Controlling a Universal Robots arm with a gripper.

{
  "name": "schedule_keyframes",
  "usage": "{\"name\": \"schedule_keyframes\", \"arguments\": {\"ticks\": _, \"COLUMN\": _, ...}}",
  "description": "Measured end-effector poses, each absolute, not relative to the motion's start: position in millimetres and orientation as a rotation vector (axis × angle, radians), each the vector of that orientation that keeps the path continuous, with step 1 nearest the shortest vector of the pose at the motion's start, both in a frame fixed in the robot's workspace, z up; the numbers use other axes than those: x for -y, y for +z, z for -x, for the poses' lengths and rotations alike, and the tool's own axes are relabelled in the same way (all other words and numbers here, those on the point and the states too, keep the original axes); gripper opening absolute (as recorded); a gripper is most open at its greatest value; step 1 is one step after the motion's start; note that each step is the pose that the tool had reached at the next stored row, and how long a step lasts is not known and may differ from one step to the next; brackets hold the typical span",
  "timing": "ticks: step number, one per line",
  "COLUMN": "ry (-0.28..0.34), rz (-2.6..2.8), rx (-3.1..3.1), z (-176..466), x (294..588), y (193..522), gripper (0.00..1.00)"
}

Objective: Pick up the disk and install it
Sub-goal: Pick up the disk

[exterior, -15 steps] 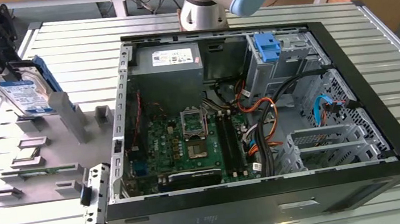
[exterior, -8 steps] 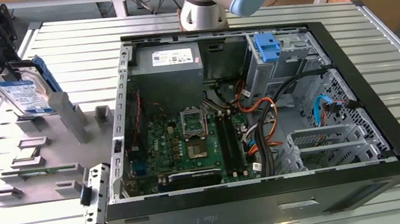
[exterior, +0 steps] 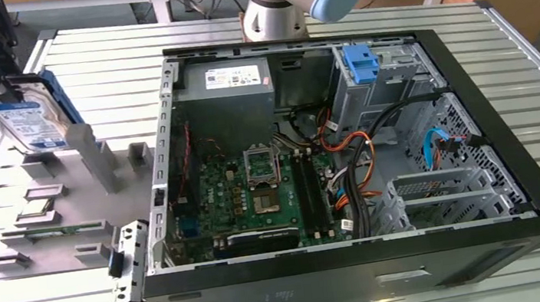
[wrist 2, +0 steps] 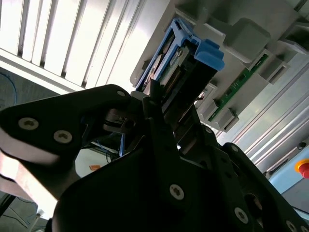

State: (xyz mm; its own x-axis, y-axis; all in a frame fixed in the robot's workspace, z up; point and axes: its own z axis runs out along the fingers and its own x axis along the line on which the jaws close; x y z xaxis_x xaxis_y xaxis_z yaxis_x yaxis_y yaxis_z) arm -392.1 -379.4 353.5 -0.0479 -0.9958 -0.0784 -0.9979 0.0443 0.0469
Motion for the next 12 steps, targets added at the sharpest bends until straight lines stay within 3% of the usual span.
{"name": "schedule_keyframes", "arguments": {"ticks": 12, "ry": 0.137, "rz": 2.151, "rx": -2.252, "z": 392.1, "x": 379.4, "y": 365.3, "gripper": 0.35}}
